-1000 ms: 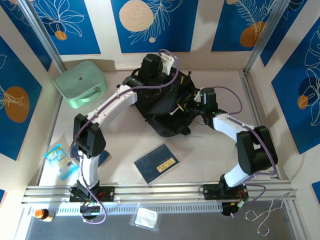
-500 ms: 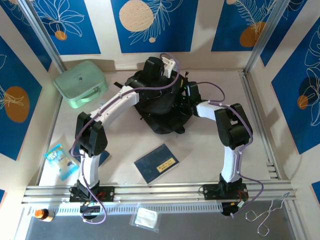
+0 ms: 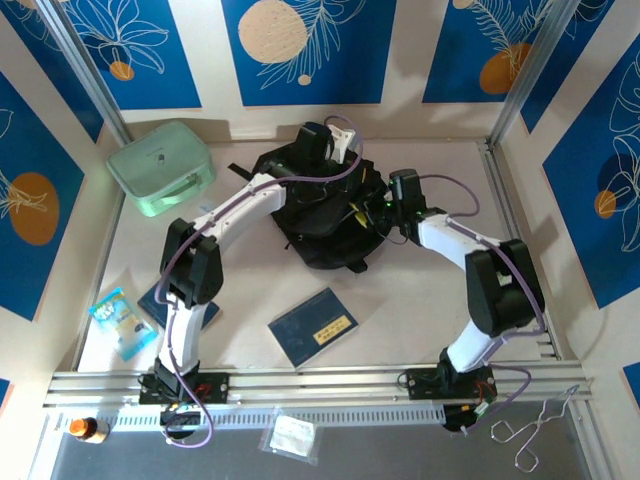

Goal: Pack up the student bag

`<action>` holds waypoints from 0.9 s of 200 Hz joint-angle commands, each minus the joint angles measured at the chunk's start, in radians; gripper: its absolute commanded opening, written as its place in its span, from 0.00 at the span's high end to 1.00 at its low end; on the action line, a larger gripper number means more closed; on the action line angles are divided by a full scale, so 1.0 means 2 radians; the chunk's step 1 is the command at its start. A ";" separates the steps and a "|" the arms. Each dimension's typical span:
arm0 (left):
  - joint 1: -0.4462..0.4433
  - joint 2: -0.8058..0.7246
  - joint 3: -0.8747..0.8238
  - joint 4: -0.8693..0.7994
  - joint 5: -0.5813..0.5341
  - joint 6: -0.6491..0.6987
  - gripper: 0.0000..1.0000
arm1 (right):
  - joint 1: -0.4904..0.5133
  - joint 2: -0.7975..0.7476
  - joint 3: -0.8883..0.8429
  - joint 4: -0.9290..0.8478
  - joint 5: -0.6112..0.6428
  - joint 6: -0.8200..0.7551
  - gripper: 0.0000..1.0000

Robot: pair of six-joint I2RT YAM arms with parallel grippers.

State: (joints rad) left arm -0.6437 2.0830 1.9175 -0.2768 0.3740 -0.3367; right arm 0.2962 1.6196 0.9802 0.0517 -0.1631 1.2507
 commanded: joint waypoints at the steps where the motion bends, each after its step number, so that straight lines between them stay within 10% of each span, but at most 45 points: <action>1: 0.006 0.001 0.003 0.007 0.012 -0.007 1.00 | -0.008 -0.044 -0.043 -0.033 -0.006 0.011 0.61; 48: 0.015 -0.034 -0.058 -0.014 0.029 -0.003 0.57 | -0.031 -0.163 -0.076 -0.167 0.136 -0.092 0.58; 96: 0.054 -0.140 -0.209 -0.013 0.002 0.001 0.31 | -0.042 -0.225 -0.021 -0.301 0.153 -0.255 0.41; 180: 0.181 -0.263 -0.385 -0.006 -0.116 -0.041 0.02 | 0.184 -0.090 0.046 -0.342 0.146 -0.267 0.35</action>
State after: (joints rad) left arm -0.3248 1.6093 1.1889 -0.2775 0.2234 -0.4084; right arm 0.5678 1.3663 1.0397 -0.5797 0.1287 0.7280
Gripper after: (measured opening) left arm 0.954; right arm 0.646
